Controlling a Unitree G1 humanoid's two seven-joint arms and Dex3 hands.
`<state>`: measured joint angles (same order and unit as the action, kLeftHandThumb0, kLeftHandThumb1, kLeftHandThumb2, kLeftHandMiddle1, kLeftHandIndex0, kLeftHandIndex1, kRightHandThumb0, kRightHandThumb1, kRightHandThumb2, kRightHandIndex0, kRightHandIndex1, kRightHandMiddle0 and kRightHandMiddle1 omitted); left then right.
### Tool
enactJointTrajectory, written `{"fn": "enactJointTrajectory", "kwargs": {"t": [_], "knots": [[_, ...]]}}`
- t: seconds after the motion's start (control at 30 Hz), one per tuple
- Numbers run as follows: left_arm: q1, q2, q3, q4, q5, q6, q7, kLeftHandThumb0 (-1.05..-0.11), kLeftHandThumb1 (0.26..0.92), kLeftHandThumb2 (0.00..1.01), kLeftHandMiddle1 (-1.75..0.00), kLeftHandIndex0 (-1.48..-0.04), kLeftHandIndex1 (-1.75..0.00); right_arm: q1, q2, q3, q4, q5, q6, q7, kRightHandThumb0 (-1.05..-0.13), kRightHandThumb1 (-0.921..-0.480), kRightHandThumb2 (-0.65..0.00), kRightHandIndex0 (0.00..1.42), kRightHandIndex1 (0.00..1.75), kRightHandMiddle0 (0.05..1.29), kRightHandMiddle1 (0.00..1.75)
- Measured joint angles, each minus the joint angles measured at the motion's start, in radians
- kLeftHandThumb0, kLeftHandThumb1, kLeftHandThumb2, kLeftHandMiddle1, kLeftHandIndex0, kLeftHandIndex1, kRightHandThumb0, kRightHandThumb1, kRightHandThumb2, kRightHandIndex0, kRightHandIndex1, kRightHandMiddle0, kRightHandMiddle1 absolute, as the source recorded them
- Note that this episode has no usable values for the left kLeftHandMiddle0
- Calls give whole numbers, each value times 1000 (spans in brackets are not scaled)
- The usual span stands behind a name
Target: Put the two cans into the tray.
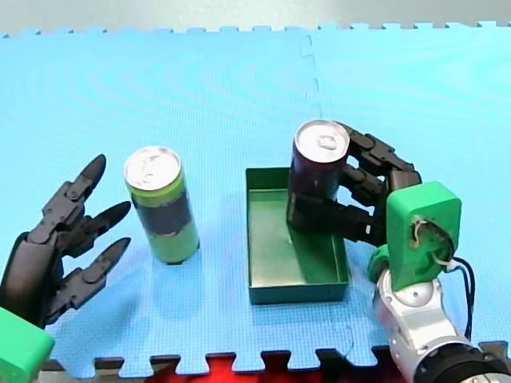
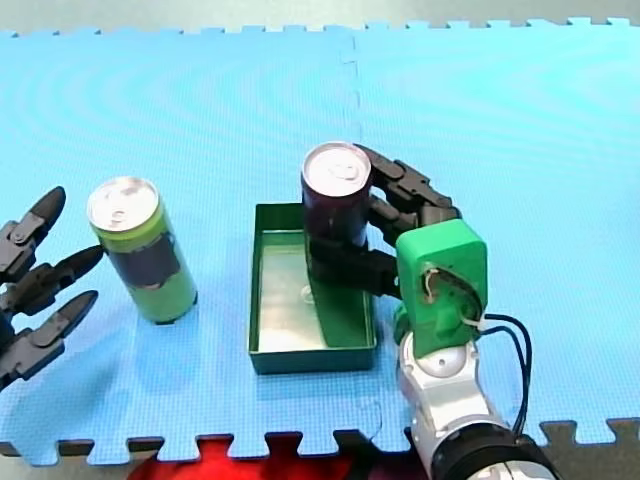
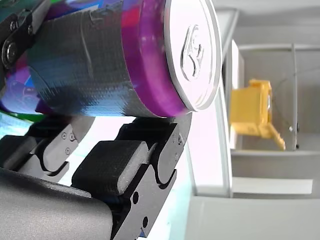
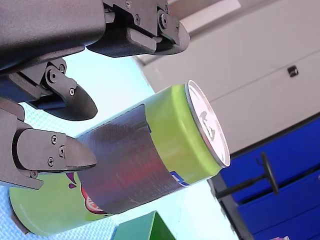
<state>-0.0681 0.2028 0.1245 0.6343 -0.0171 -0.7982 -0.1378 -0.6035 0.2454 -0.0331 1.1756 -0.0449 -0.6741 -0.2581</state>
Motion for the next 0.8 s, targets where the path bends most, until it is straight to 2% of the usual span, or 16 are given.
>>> {"fn": "enactJointTrajectory", "kwargs": {"t": [0.37, 0.4, 0.43, 0.47, 0.5, 0.53, 0.57, 0.63, 0.7, 0.8], "knots": [[11, 4, 2, -26, 1, 1, 0, -1048, 921, 341, 0, -266, -7, 3, 1, -14, 12, 23, -17, 26, -338, -763, 0, 1350, 3, 1192, 1], [12, 4, 2, -30, 1, 1, 0, -1048, 921, 342, 0, -267, -7, 3, 1, -15, 14, 24, -19, 28, -338, -762, 0, 1347, 2, 1144, 0], [13, 4, 2, -33, 1, 2, 0, -1048, 921, 344, 0, -268, -7, 3, 1, -15, 15, 25, -22, 32, -402, -751, 0, 1185, 1, 986, 0], [15, 4, 2, -36, 1, 2, 1, -1048, 921, 346, 0, -269, -7, 3, 1, -16, 18, 25, -26, 39, -549, -746, -2, 966, 0, 805, 0], [16, 4, 2, -38, 2, 3, 1, -1048, 921, 348, 0, -269, -7, 4, 1, -16, 20, 26, -29, 45, -678, -753, -6, 835, 1, 698, 0], [17, 4, 2, -41, 2, 5, 1, -1048, 921, 351, 0, -270, -7, 4, 1, -14, 21, 25, -30, 57, -826, -783, -15, 663, 0, 558, 0], [18, 4, 2, -43, 2, 6, 2, -1048, 921, 352, 0, -270, -7, 4, 1, -10, 22, 21, -31, 67, -894, -802, -19, 583, 0, 492, 0], [20, 4, 2, -47, 2, 8, 2, -1048, 921, 356, 0, -270, -6, 4, 1, 11, 23, -4, -40, 87, -985, -833, -21, 487, 0, 415, 0], [20, 4, 2, -48, 3, 8, 2, -1048, 921, 359, 0, -269, -5, 5, -2, 30, 24, -30, -44, 94, -1028, -851, -20, 452, 0, 391, 0], [20, 4, 2, -48, 5, 8, 3, -1048, 921, 363, 0, -269, -4, 8, -7, 55, 26, -69, -46, 81, -1046, -860, -16, 428, 0, 372, 0]]}}
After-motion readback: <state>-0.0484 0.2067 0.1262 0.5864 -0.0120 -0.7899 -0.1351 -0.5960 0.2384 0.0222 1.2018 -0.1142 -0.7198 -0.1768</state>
